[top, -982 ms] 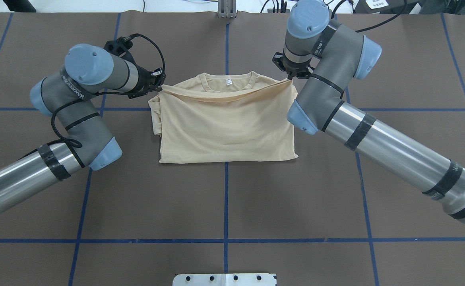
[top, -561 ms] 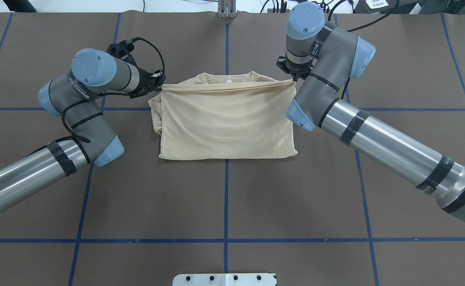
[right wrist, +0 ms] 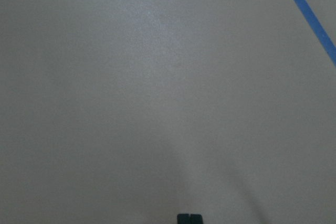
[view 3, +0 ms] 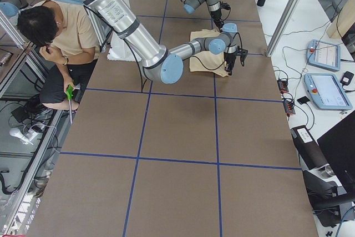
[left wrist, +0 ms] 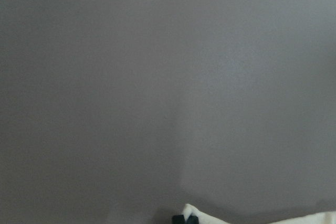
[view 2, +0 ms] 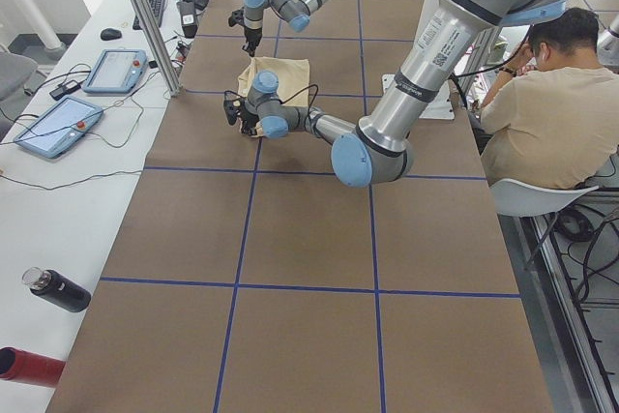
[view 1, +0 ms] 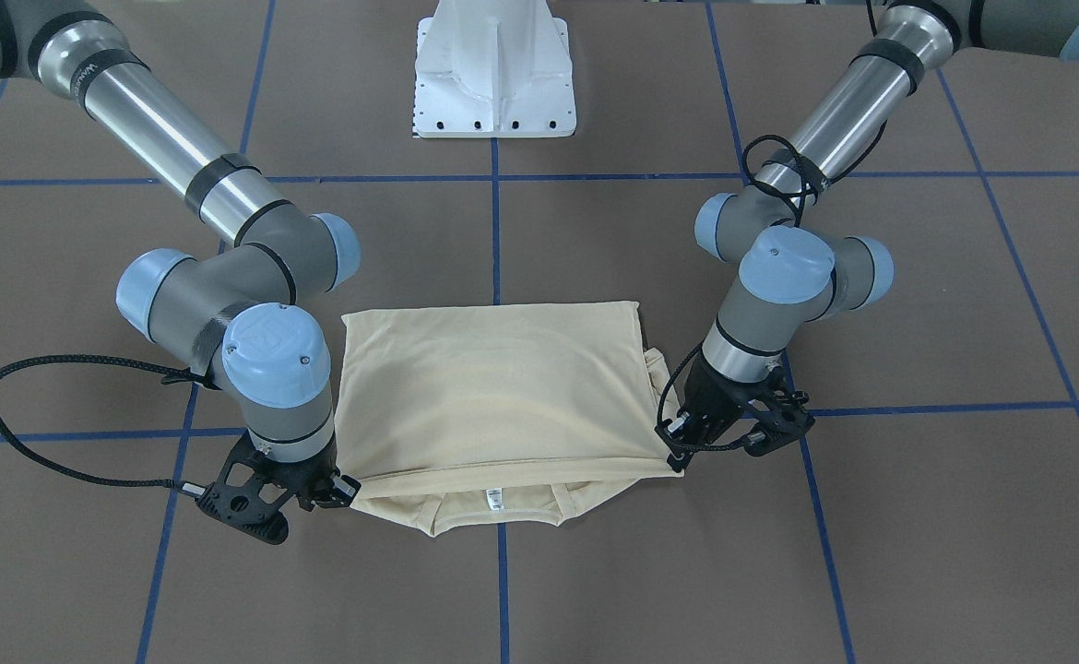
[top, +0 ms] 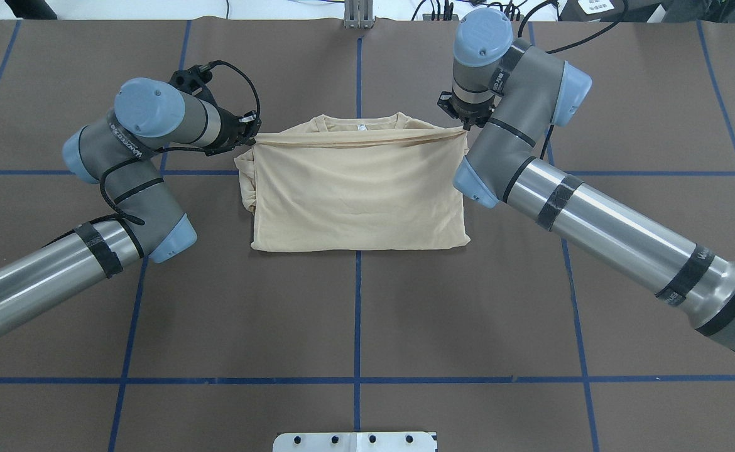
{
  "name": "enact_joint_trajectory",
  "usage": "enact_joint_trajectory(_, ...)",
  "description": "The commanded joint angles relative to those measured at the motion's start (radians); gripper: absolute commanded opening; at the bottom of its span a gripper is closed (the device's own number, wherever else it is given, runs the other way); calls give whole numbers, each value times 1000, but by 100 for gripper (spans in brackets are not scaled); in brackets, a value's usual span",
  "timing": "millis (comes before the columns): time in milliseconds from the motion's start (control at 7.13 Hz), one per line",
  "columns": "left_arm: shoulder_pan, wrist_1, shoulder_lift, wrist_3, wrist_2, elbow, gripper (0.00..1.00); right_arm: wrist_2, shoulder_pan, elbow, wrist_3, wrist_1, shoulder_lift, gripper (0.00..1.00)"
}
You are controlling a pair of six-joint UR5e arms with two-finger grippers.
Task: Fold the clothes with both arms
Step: 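Release the hem at the collar and raise both grippers away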
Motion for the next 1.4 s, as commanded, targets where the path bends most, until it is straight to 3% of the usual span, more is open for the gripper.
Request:
enact_joint_trajectory(0, 0, 0, 0, 0, 0, 3, 18, 0, 1, -7, 6, 1, 13, 38)
enact_joint_trajectory(140, 0, 0, 0, 0, -2, 3, 28, 0, 1, -9, 6, 1, 15, 56)
enact_joint_trajectory(281, -2, 1, -2, -5, -2, 3, 41, 0, 1, -9, 6, 1, 15, 63)
enact_joint_trajectory(421, -8, 0, 0, -11, -2, 1, 44, 0, 1, -7, 6, 2, 21, 65)
enact_joint_trajectory(561, -33, 1, -2, -8, -9, -20, 48, 5, 18, 24, 16, 2, 27, 79)
enact_joint_trajectory(702, -64, 18, 11, -11, -17, -83, 55, 35, 49, 125, 77, -11, 20, 88)
enact_joint_trajectory(842, -75, 29, 70, -11, -59, -176, 56, 64, 57, 260, 161, -8, -66, 90)
enact_joint_trajectory(1122, -81, 29, 132, -11, -60, -272, 57, 40, 10, 572, 295, 4, -321, 92)
enact_joint_trajectory(1263, -107, 46, 149, -8, -61, -307, 57, -7, -47, 671, 394, 11, -424, 91)
